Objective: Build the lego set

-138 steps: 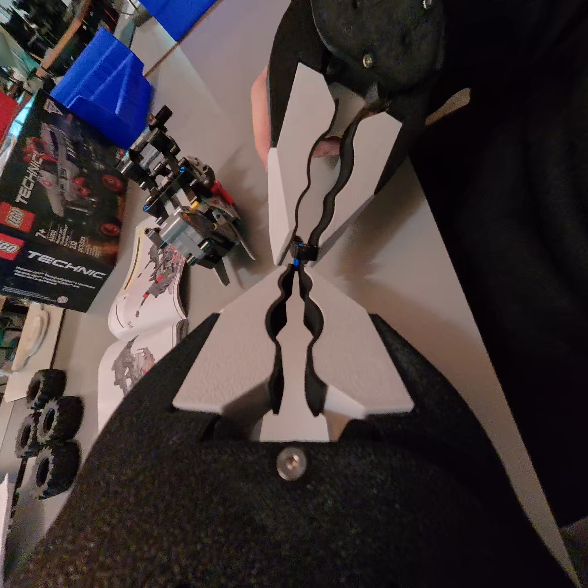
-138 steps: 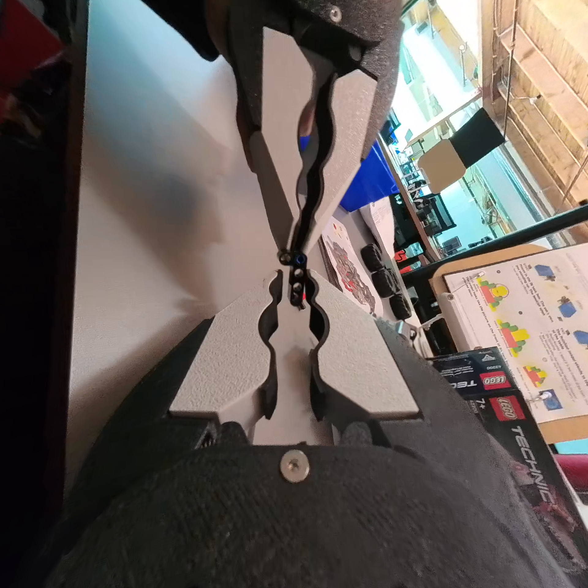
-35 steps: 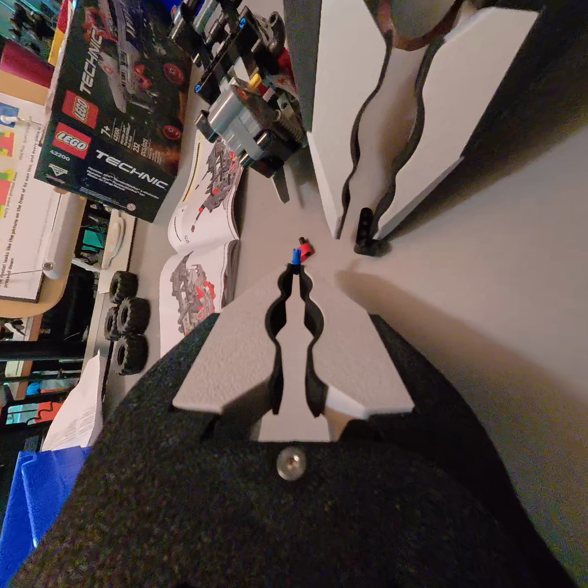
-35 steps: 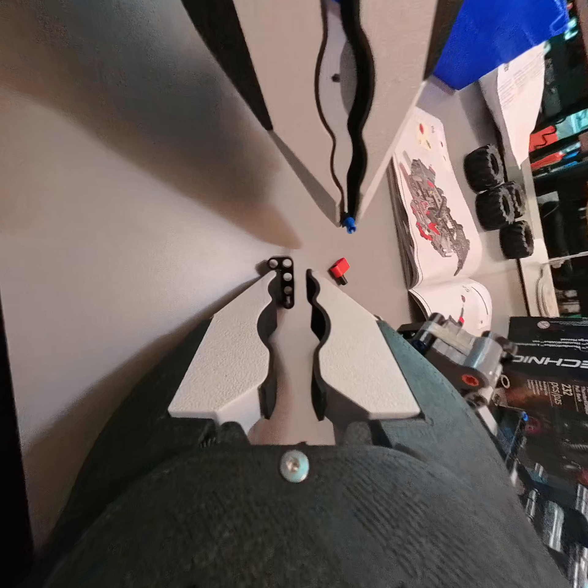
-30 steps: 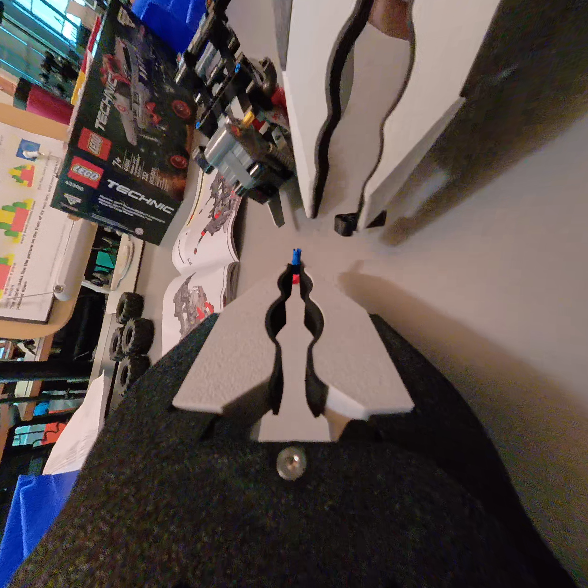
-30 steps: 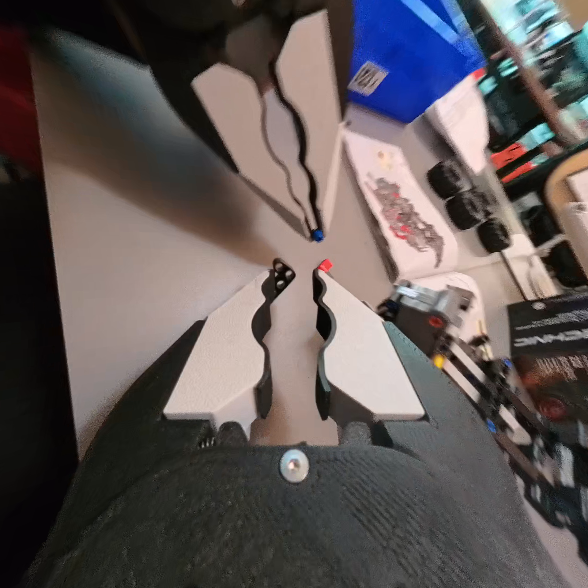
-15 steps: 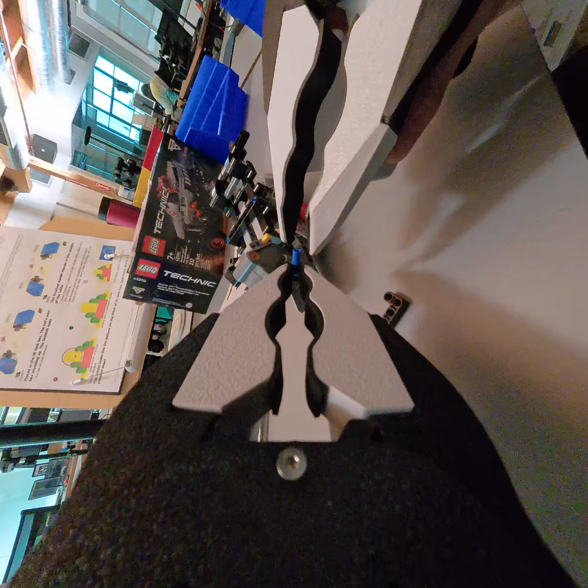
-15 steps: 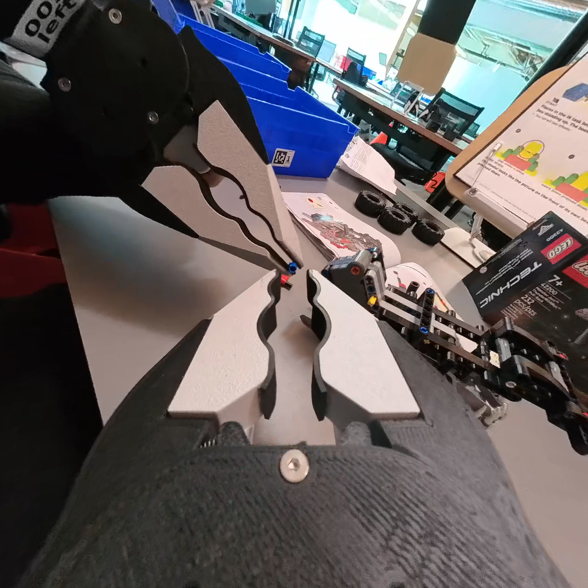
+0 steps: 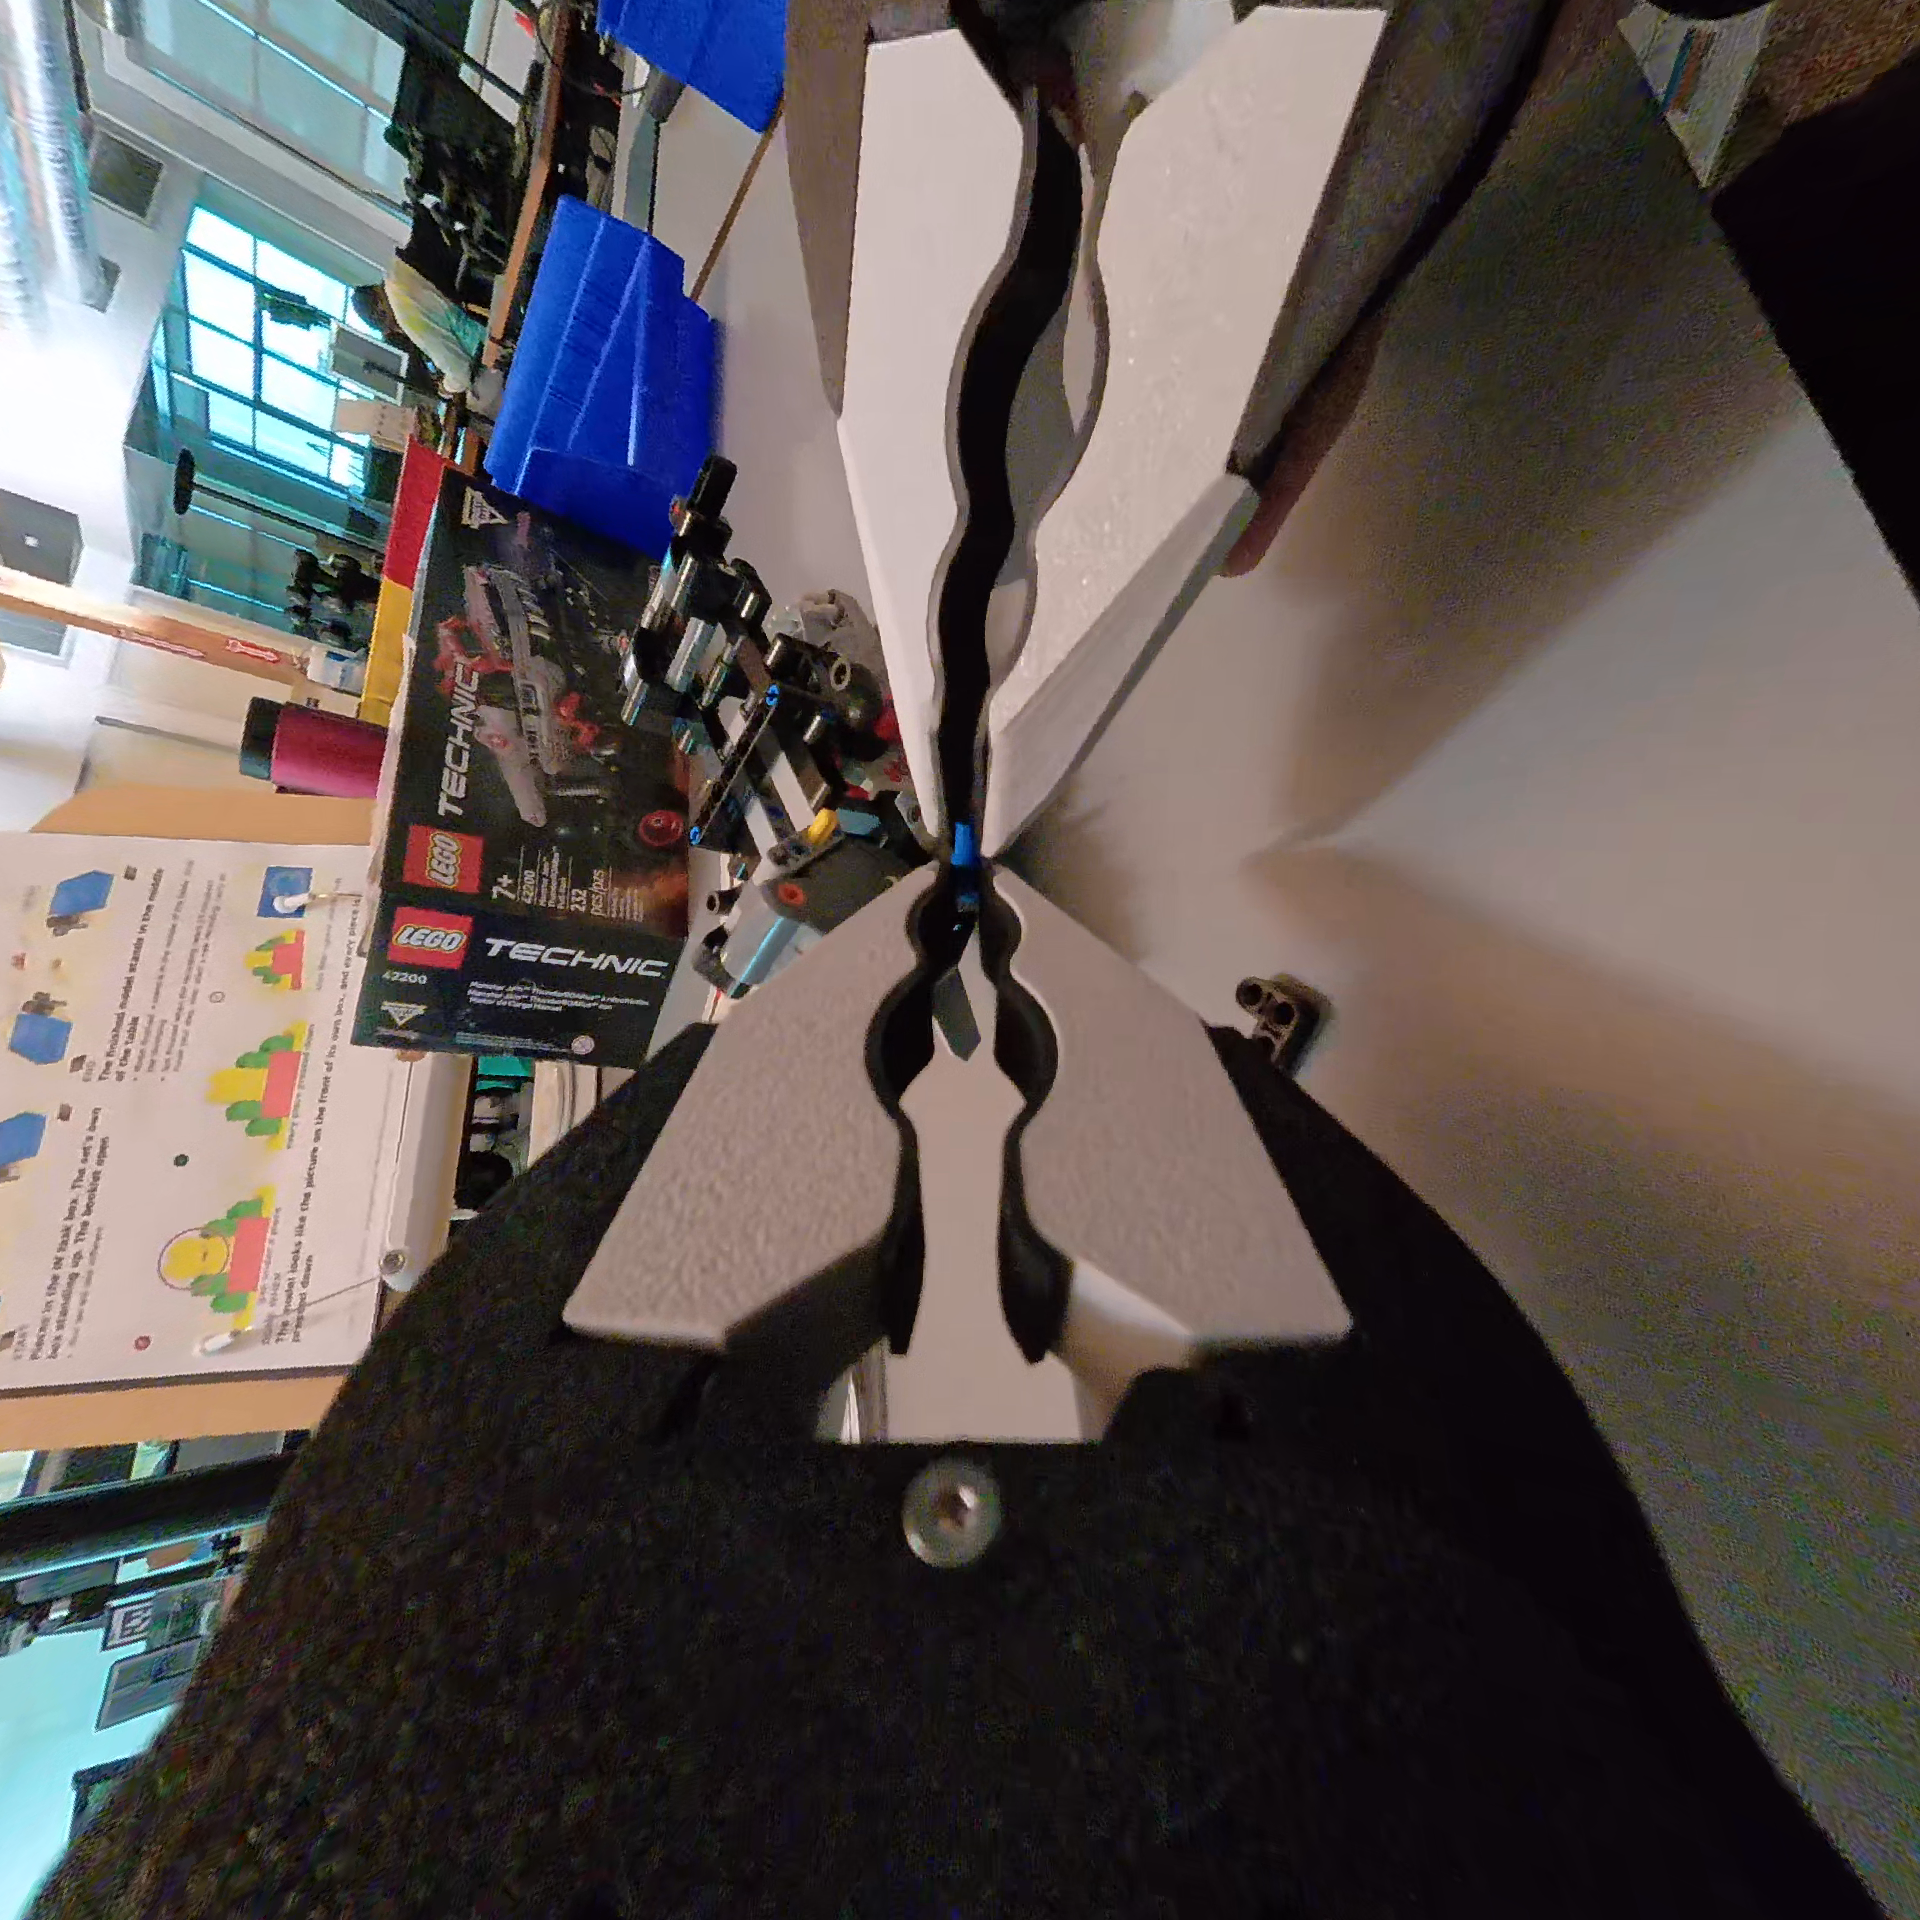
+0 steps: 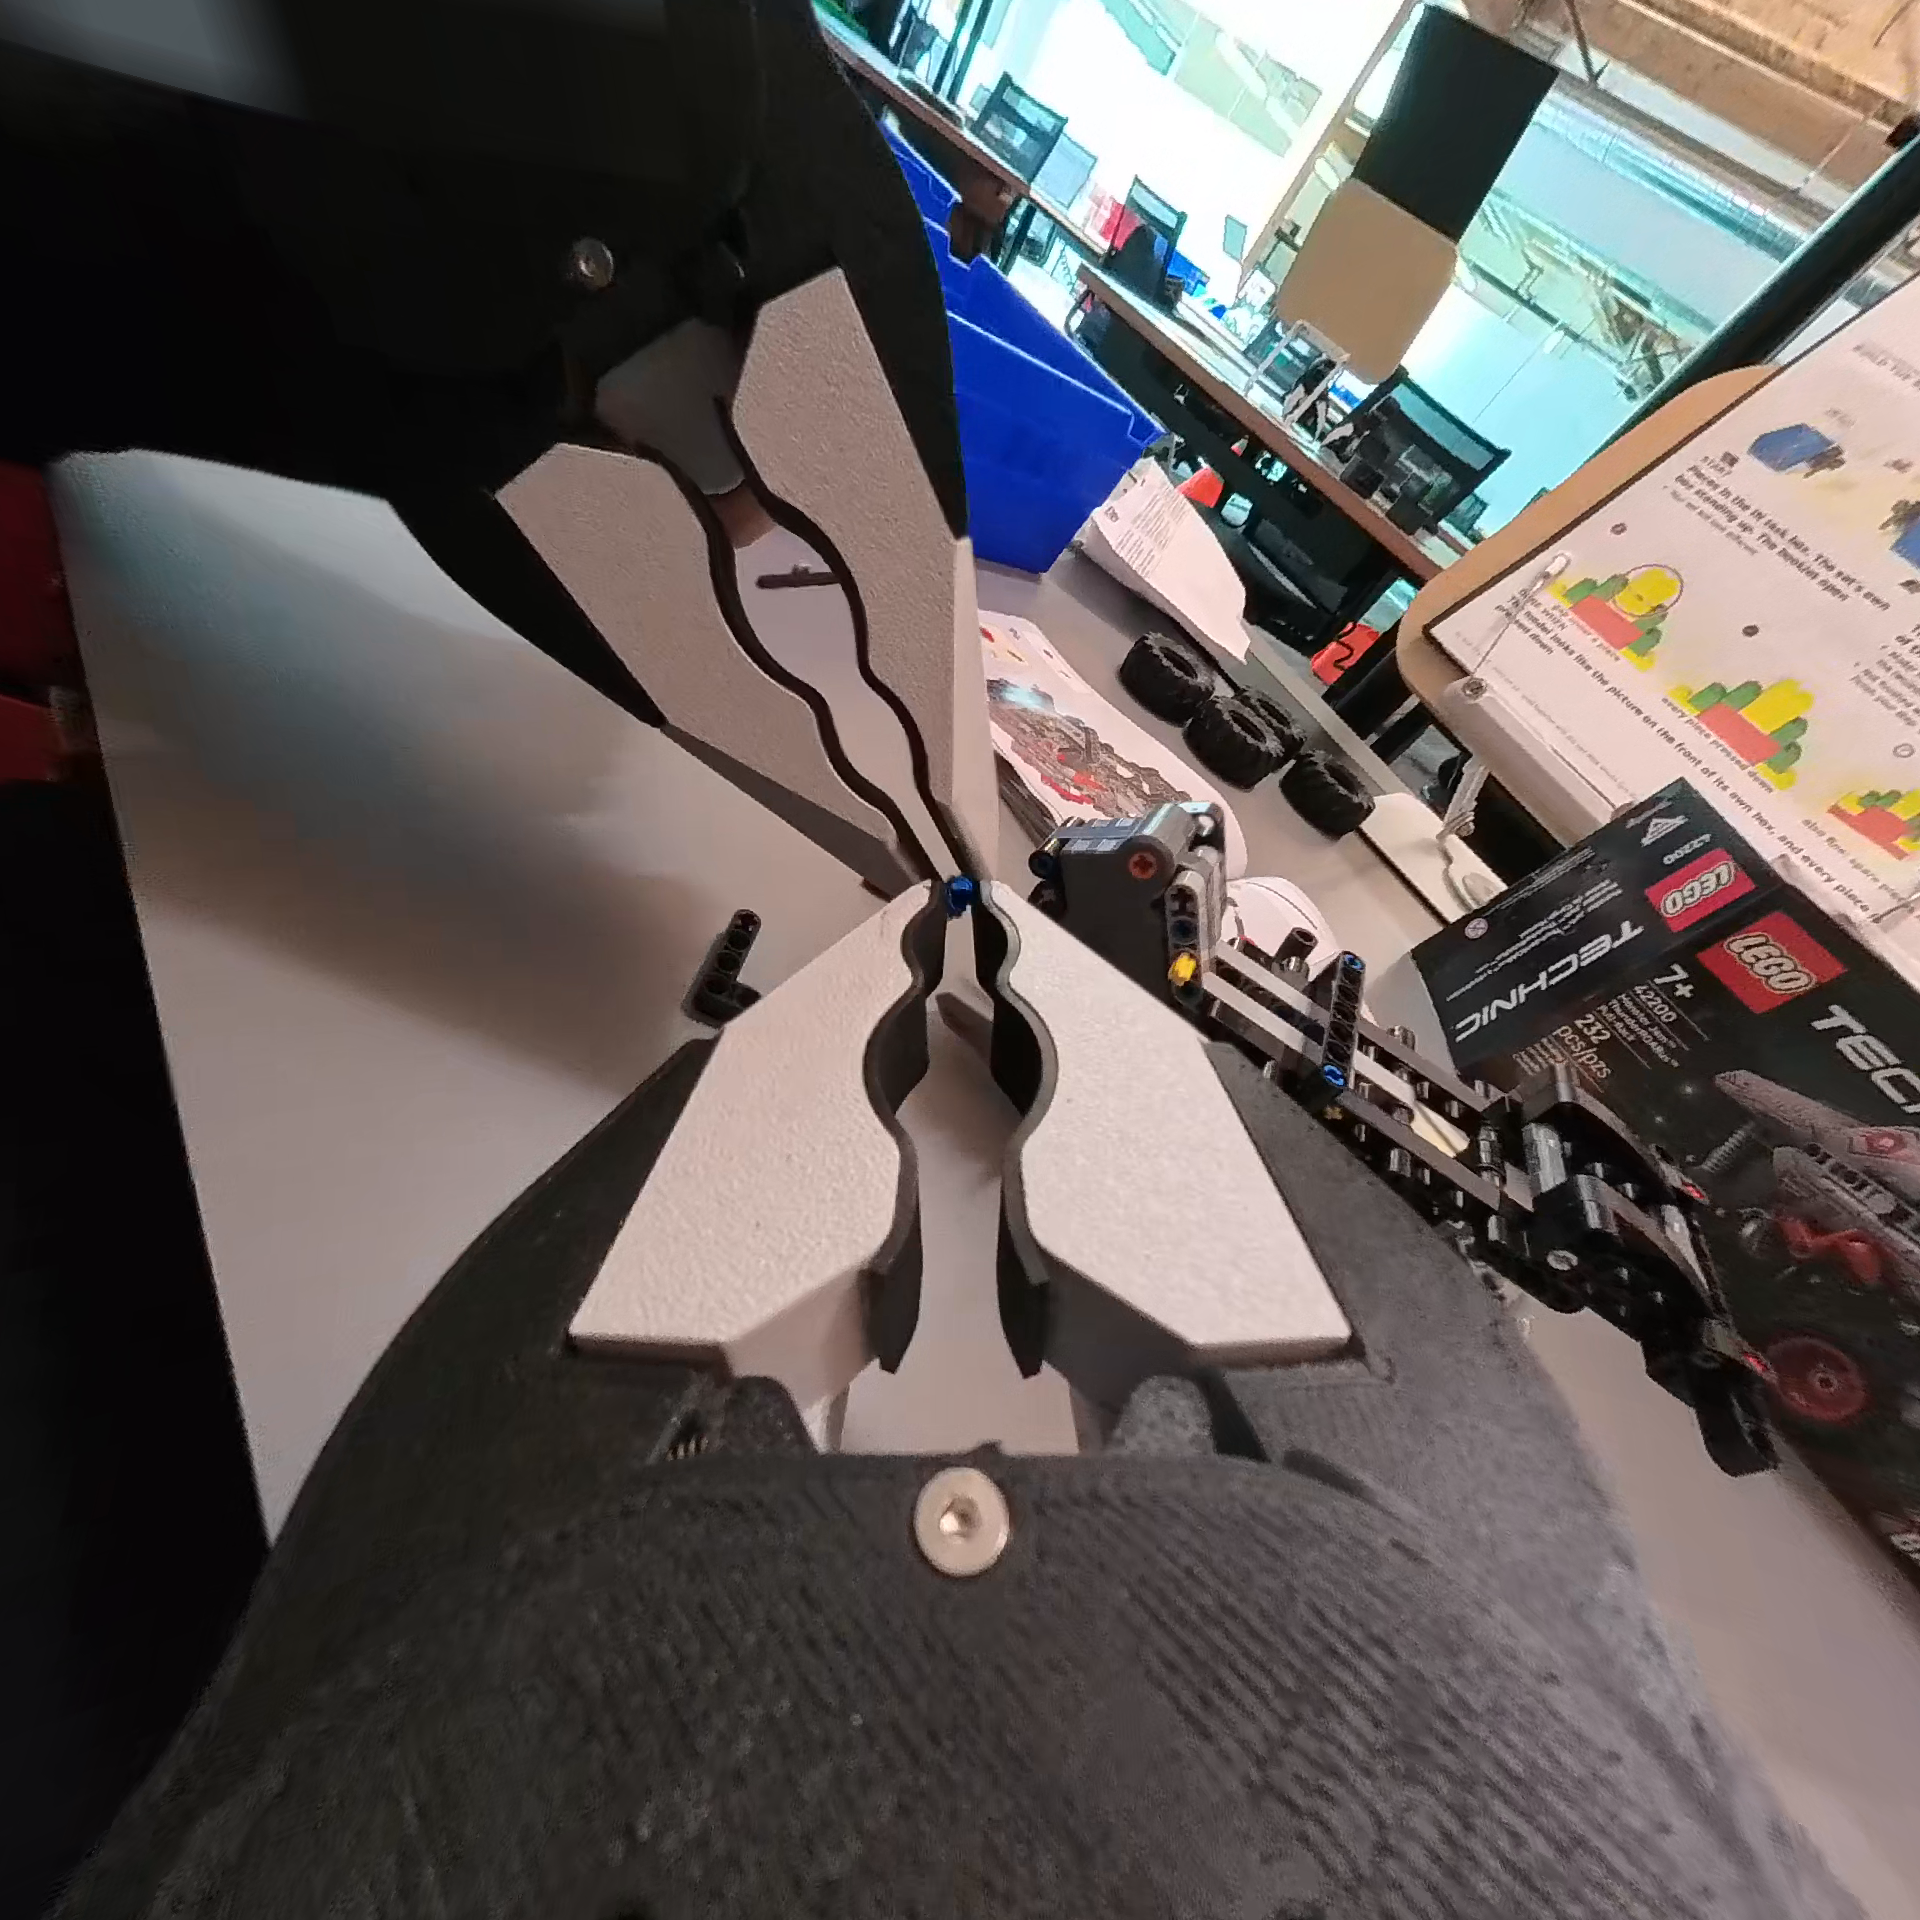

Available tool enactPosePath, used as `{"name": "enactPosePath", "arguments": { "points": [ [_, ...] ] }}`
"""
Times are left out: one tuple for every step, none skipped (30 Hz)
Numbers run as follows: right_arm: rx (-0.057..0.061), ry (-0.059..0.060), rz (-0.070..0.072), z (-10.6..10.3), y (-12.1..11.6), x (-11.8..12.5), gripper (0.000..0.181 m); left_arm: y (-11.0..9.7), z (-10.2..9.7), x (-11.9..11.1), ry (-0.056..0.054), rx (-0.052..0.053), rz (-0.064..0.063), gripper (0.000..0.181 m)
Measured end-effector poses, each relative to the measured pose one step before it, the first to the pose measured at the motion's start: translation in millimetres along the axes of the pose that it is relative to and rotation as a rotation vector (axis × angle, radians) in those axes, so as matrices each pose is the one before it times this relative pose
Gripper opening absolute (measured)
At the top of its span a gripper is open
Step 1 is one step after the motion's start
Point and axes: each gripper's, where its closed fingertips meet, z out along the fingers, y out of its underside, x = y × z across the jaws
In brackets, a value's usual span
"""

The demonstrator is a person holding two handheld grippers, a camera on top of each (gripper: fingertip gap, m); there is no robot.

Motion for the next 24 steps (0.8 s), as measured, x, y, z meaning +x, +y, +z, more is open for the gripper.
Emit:
{"name": "enactPosePath", "arguments": {
  "points": [
    [0.0016, 0.0035, -0.0133, -0.01, 0.14, -0.24, 0.003, 0.07, 0.47, 0.31, 0.0066, -0.0006, 0.0009, 0.001],
    [-0.0013, 0.0057, -0.0060, 0.23, 0.47, 0.23, 0.003, 0.23, 0.49, -0.59, 0.0020, 0.0011, -0.0055, 0.001],
    [0.0028, 0.0170, 0.0038, 0.15, -0.31, 1.85, 0.003, -0.37, 0.20, -2.39, -0.0093, 0.0071, -0.0119, 0.001],
    [0.0111, 0.0271, 0.0075, 0.25, -1.40, 2.93, 0.003, -0.73, -0.02, -3.54, -0.0142, 0.0111, -0.0165, 0.002],
    [0.0106, 0.0285, 0.0112, 0.34, -1.12, 3.08, 0.003, -0.61, -0.23, -3.79, -0.0133, 0.0116, -0.0210, 0.002],
    [0.0048, 0.0348, 0.0151, 0.45, -0.19, 4.24, 0.003, -0.75, -0.92, -5.17, -0.0207, 0.0139, -0.0296, 0.003],
    [0.0000, 0.0532, 0.0089, -0.30, 1.05, 7.35, 0.003, -1.12, -1.58, -7.64, -0.0361, 0.0195, -0.0455, 0.008],
    [0.0030, 0.0475, 0.0053, -0.89, 1.12, 7.35, 0.003, -0.65, -1.57, -7.00, -0.0286, 0.0212, -0.0641, 0.016],
    [-0.0021, 0.0314, 0.0162, -0.57, 1.89, 6.20, 0.003, 0.38, -0.96, -4.90, -0.0108, 0.0159, -0.0788, 0.023],
    [-0.0023, 0.0130, 0.0212, 0.10, 0.97, 4.28, 0.003, 2.02, 0.04, -6.17, -0.0202, 0.0062, -0.0899, 0.028],
    [0.0083, 0.0107, 0.0167, 0.39, -0.77, 3.69, 0.003, 3.09, 1.43, -5.84, -0.0190, -0.0020, -0.0850, 0.037],
    [0.0152, 0.0176, 0.0036, 0.68, -1.47, 3.74, 0.003, 3.54, 2.47, -3.39, -0.0017, -0.0083, -0.0738, 0.045],
    [0.0033, 0.0236, -0.0095, 1.15, 0.45, 3.88, 0.002, 4.00, 3.24, -2.55, 0.0055, -0.0176, -0.0623, 0.050],
    [-0.0074, -0.0141, -0.0141, 2.25, 1.71, -1.54, 0.003, 3.58, 3.75, -1.31, 0.0141, -0.0182, -0.0475, 0.058],
    [-0.0053, -0.0207, -0.0084, 2.19, 1.00, -2.76, 0.003, 3.67, 4.10, -1.11, 0.0162, -0.0210, -0.0439, 0.063],
    [0.0018, 0.0079, -0.0054, 1.22, -0.01, 0.97, 0.003, 3.85, 4.27, -1.32, 0.0159, -0.0237, -0.0402, 0.065],
    [-0.0006, -0.0032, -0.0055, 1.19, 0.25, -0.52, 0.003, 2.75, 3.85, 0.58, 0.0280, -0.0128, -0.0255, 0.065],
    [-0.0086, -0.0123, -0.0053, 1.39, 1.29, -1.66, 0.003, 1.40, 3.30, 1.39, 0.0298, -0.0038, -0.0162, 0.062],
    [-0.0017, 0.0008, -0.0070, 0.94, 0.51, -0.04, 0.003, 1.01, 2.76, 0.50, 0.0206, -0.0022, -0.0092, 0.057],
    [0.0061, 0.0031, -0.0091, 0.49, -0.50, 0.29, 0.003, 0.81, 2.51, 1.22, 0.0239, -0.0010, 0.0003, 0.054],
    [-0.0034, -0.0038, -0.0047, 0.66, 0.74, -0.47, 0.003, 1.16, 2.18, -0.07, 0.0160, -0.0038, 0.0010, 0.053],
    [-0.0066, 0.0027, -0.0020, 0.81, 1.11, 0.56, 0.003, 1.16, 1.86, -0.80, 0.0096, -0.0046, 0.0048, 0.050],
    [0.0027, 0.0057, -0.0059, 0.38, -0.01, 0.87, 0.003, 0.31, 1.60, -0.55, 0.0100, 0.0002, 0.0084, 0.049],
    [0.0042, 0.0003, -0.0069, 0.43, -0.18, 0.06, 0.003, -0.30, 1.52, 0.21, 0.0121, 0.0033, 0.0082, 0.049]
  ]
}}
